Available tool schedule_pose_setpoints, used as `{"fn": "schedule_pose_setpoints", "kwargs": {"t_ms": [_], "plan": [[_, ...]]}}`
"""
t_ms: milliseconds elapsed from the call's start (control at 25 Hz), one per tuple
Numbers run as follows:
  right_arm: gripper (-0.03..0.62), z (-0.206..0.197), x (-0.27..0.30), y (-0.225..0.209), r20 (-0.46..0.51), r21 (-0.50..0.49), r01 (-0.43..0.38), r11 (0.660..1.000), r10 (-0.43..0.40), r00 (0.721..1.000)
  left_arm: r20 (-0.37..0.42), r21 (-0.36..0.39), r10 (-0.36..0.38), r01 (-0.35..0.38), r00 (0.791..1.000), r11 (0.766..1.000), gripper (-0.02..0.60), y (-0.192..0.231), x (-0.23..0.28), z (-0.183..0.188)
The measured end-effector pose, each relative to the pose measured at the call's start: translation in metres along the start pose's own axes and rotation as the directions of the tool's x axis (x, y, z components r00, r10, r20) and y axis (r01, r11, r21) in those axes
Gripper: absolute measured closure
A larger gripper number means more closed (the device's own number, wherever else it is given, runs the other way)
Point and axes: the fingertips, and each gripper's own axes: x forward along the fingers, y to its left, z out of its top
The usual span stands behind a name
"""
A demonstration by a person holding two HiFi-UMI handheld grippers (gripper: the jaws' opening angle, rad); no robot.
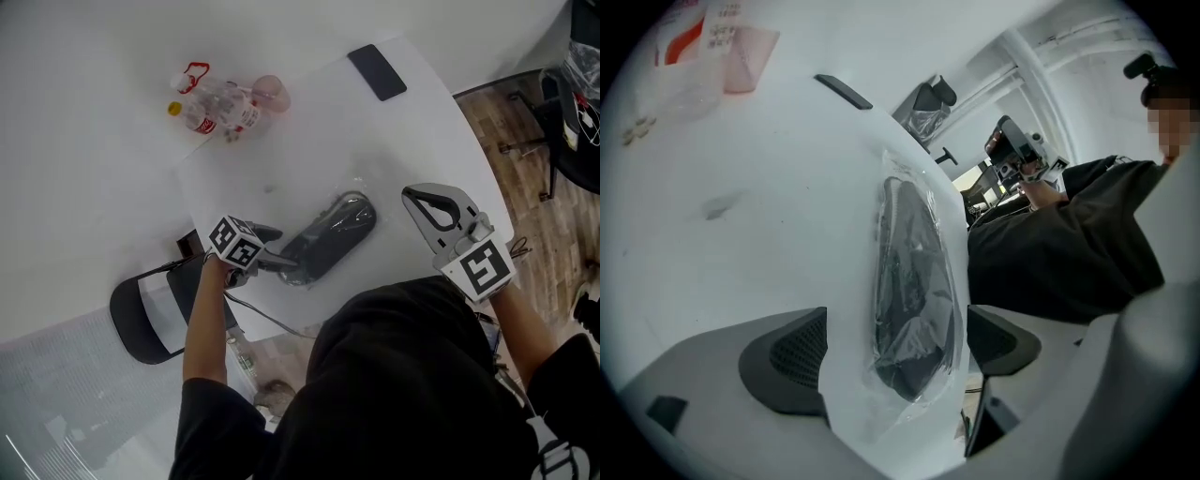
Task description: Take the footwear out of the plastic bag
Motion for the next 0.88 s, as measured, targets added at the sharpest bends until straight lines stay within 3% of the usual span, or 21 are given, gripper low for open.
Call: {"fn": "schedule_pose_setpoints", "kwargs": {"t_ms": [160, 400, 520, 600, 680, 800, 880], "plan": [[0.577, 0.0, 0.002, 0.005, -0.004, -0.021, -0.008, 1.0, 0.008, 1.0, 0.002, -0.016, -0.025, 0.025, 1.0, 1.0, 0.132, -0.01, 0.006, -0.004], [0.577, 0.004, 0.002, 0.011, 0.001, -0.03, -0.024, 0.999, 0.024, 1.0, -0.077, -0.056, -0.1, 0.096, 0.992, 0.994, 0.133, -0.028, 0.018, -0.019], [0.577, 0.004, 0.002, 0.012, 0.0, -0.029, -0.029, 0.999, 0.029, 1.0, -0.079, -0.134, -0.215, 0.204, 0.973, 0.97, 0.135, -0.044, 0.023, -0.021], [0.577, 0.004, 0.002, 0.012, -0.001, -0.031, -0.032, 0.999, 0.032, 0.999, -0.069, -0.151, -0.253, 0.241, 0.965, 0.959, 0.137, -0.051, 0.026, -0.023], [0.577, 0.003, 0.002, 0.013, 0.001, -0.033, -0.032, 0.999, 0.033, 0.999, -0.079, -0.131, -0.272, 0.26, 0.959, 0.957, 0.137, -0.059, 0.033, -0.027], [0.577, 0.002, 0.001, 0.017, 0.003, -0.03, -0.038, 0.999, 0.038, 0.999, -0.132, -0.039, -0.231, 0.228, 0.964, 0.973, 0.146, -0.07, 0.045, -0.035], [0.577, 0.002, 0.0, 0.019, 0.005, -0.029, -0.044, 0.999, 0.044, 0.999, -0.142, -0.005, -0.249, 0.251, 0.958, 0.968, 0.146, -0.085, 0.053, -0.034]]}}
